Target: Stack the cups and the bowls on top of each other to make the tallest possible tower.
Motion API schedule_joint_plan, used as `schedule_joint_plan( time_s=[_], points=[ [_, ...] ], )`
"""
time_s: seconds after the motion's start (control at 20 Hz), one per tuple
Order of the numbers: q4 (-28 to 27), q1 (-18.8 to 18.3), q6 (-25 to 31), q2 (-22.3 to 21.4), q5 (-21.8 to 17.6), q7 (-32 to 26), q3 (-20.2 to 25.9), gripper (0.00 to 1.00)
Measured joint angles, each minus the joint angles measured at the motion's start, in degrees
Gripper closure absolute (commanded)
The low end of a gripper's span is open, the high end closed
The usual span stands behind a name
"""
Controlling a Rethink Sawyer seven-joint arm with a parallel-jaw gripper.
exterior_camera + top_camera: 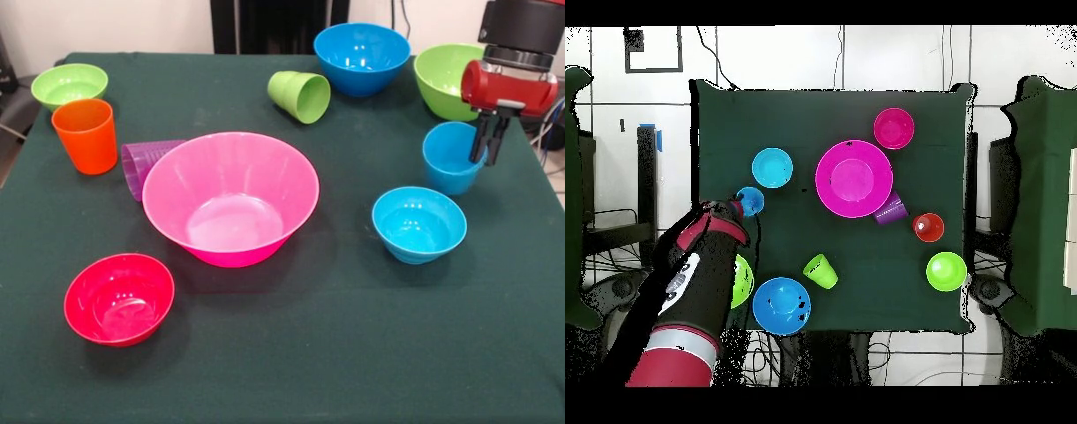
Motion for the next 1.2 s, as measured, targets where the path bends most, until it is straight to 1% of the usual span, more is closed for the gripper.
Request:
schedule_joint_plan(
  time_s=[0.25,0.55,0.6,0.7,0.75,0.8,0.85,0.9,1.05,1.1,1.2],
  points=[
    [0.8,0.0,-1.2,0.0,0.1,0.0,-0.3,1.00],
    [1.8,-0.4,-1.2,-0.2,0.7,0.0,0.0,1.00],
    [2.7,-2.3,-1.2,-1.4,0.7,0.0,1.9,1.00],
    [3.6,-4.5,-1.2,-2.6,0.7,0.0,4.0,1.00],
    [4.3,-6.5,-1.0,-3.6,0.7,0.0,5.9,1.00],
    [5.6,-10.0,-0.5,-5.3,0.8,0.0,9.0,1.00],
    [6.3,-12.0,0.0,-6.2,0.9,0.0,10.7,1.00],
    [7.5,-15.6,0.8,-7.7,1.2,0.0,13.7,1.00],
    [11.3,-28.1,4.9,-12.4,3.0,0.0,23.2,1.00],
    [12.8,-33.3,6.7,-14.2,3.6,0.0,26.7,1.00],
    [14.1,-37.2,7.9,-15.6,3.7,0.0,29.2,1.00]
  ],
)
